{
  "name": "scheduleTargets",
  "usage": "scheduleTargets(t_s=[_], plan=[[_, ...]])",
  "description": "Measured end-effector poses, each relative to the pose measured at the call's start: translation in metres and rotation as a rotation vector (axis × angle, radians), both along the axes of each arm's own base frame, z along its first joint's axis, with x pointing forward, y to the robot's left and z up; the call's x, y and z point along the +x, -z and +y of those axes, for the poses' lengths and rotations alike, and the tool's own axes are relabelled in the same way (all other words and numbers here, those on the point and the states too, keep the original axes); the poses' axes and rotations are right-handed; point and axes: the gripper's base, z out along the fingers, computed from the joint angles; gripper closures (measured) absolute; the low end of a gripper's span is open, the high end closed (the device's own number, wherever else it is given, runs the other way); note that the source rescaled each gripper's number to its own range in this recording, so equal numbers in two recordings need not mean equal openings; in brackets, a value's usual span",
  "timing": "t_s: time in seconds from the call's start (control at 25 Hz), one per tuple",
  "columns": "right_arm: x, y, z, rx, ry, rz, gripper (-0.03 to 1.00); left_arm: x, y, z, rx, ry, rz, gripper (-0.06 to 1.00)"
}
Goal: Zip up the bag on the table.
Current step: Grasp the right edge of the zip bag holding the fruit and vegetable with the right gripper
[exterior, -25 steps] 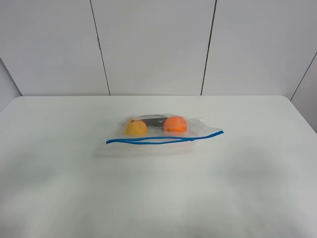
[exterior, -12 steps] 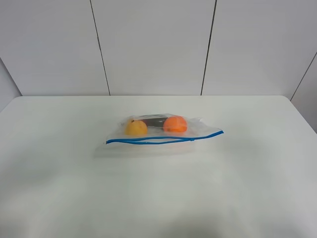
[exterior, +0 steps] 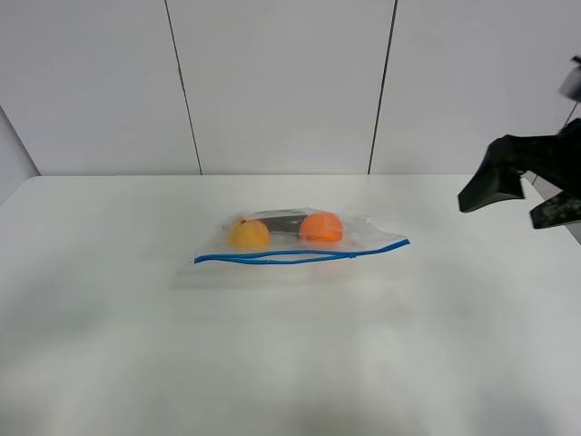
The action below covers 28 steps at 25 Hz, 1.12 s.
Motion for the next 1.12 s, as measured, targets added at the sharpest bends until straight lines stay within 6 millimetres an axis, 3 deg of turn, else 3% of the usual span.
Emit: scheduleTargets(t_s=[0.24,0.36,0.4,0.52,0.68,0.88,1.12], plan=[[0.066,0.066,0.014,0.155,-0.071,0.219,0.01,0.0,0.0,0.0,0.0,0.0,0.0,-0.05],[0.086,0.097,0.013,0.237,-0.06,0.293,0.02,0.0,0.0,0.0,0.0,0.0,0.0,-0.05],[0.098,0.116,0.009,0.318,-0.028,0.332,0.03,0.0,0.0,0.0,0.0,0.0,0.0,-0.05],[0.11,0.138,0.003,0.456,-0.021,0.369,0.06,0.0,0.0,0.0,0.0,0.0,0.0,-0.05],[0.116,0.16,0.0,0.6,-0.035,0.418,0.09,0.0,0.0,0.0,0.0,0.0,0.0,-0.05],[0.119,0.177,0.0,0.651,-0.009,0.453,0.32,0.0,0.0,0.0,0.0,0.0,0.0,-0.05],[0.123,0.179,0.0,0.665,0.022,0.436,0.57,0.0,0.0,0.0,0.0,0.0,0.0,-0.05]])
